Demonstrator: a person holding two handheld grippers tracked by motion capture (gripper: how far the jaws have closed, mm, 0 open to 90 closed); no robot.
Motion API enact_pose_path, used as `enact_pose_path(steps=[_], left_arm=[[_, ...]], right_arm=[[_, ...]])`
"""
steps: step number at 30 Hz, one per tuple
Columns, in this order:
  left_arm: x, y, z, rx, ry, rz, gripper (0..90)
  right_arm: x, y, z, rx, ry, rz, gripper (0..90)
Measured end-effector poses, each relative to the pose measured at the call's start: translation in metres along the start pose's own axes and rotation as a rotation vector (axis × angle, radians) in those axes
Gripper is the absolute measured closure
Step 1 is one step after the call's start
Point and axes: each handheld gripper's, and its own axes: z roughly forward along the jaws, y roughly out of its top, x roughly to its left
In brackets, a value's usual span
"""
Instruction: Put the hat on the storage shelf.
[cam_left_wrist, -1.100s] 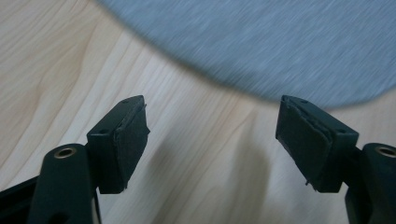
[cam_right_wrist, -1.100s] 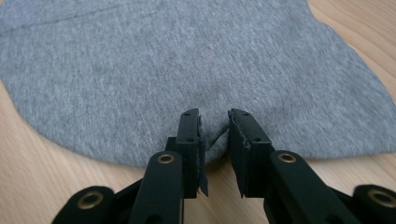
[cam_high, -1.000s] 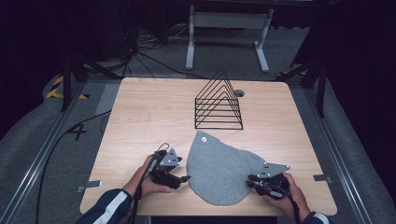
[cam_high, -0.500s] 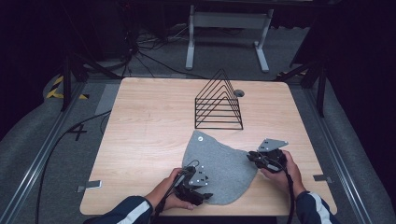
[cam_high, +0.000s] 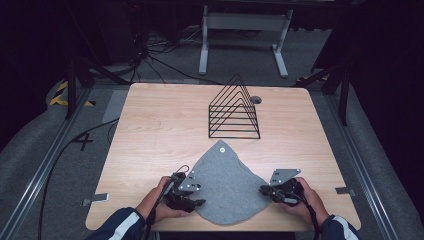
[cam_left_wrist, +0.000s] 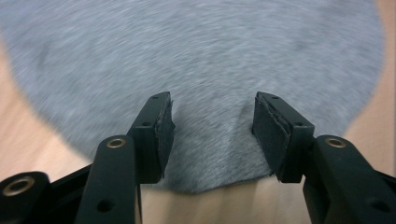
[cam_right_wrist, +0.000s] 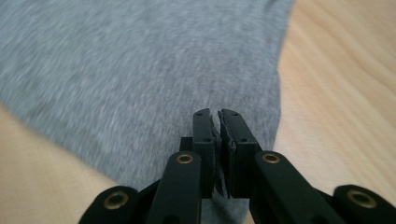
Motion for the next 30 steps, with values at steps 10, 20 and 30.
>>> enact_pose_path(steps=[10,20,30], left_arm=[[0.037,0.001,0.008,-0.067,0.063,-0.068,46.9],[0.067,0.015,0.021,-0.089,0.109,-0.107,47.1],[0.055,0.029,0.010,-0.152,0.166,-0.133,36.2]], right_arm=[[0.023,0.004,0.001,0.000,0.081,-0.062,89.7],[0.040,0.013,0.009,-0.032,0.170,-0.062,89.6],[0.027,0.028,0.006,-0.111,0.057,-0.041,84.9]])
